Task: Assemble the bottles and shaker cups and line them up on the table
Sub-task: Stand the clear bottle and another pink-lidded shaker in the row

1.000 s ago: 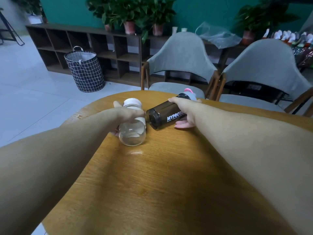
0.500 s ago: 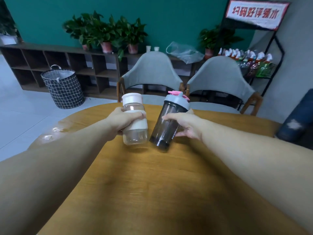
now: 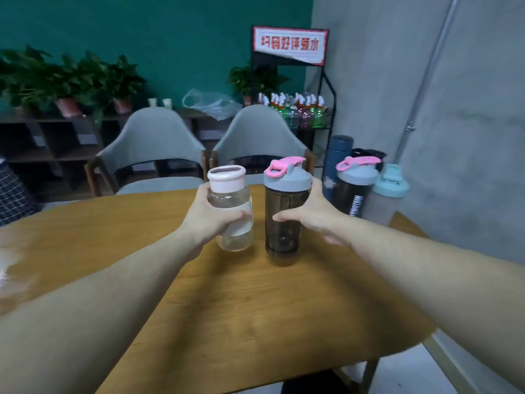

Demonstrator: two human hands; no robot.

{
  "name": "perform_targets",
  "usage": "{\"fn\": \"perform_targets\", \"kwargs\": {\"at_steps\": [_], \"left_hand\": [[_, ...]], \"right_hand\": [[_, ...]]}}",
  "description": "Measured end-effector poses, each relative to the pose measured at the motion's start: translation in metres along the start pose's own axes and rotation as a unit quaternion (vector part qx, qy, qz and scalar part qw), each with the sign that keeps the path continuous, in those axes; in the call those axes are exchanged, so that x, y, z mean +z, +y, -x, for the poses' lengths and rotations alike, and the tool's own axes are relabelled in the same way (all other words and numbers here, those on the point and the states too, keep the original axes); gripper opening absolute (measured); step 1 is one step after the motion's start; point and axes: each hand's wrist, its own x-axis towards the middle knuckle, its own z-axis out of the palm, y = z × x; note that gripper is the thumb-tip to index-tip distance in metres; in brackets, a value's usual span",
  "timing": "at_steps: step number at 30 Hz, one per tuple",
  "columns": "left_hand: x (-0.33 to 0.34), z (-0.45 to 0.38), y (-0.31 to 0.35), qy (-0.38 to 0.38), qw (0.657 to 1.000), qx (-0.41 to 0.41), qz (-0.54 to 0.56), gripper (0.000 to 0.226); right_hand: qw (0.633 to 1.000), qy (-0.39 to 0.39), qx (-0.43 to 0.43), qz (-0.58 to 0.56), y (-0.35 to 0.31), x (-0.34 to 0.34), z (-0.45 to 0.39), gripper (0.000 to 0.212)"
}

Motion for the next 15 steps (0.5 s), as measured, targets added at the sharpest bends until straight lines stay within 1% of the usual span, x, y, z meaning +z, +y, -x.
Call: {"fn": "perform_targets", "kwargs": {"at_steps": [4, 6, 10, 15], "left_hand": [[0.072, 0.009, 0.01, -0.053, 0.998, 0.013, 0.004, 0.083], [0.115, 0.01, 0.015, -0.083, 0.996, 0.022, -0.007, 0.091], [0.163, 0.009, 0.016, -0.106, 0.994, 0.035, -0.01, 0.101], [0.226, 0.005, 0.021, -0.123, 0.991, 0.049, -0.018, 0.093]], "right_hand": [[0.999, 0.034, 0.009, -0.001, 0.03, -0.065, 0.018, 0.124], [0.997, 0.07, 0.018, -0.01, 0.05, -0.103, 0.027, 0.124], [0.994, 0.108, 0.02, -0.001, 0.073, -0.144, 0.033, 0.123], [0.991, 0.13, 0.025, -0.005, 0.096, -0.191, 0.035, 0.118]]}}
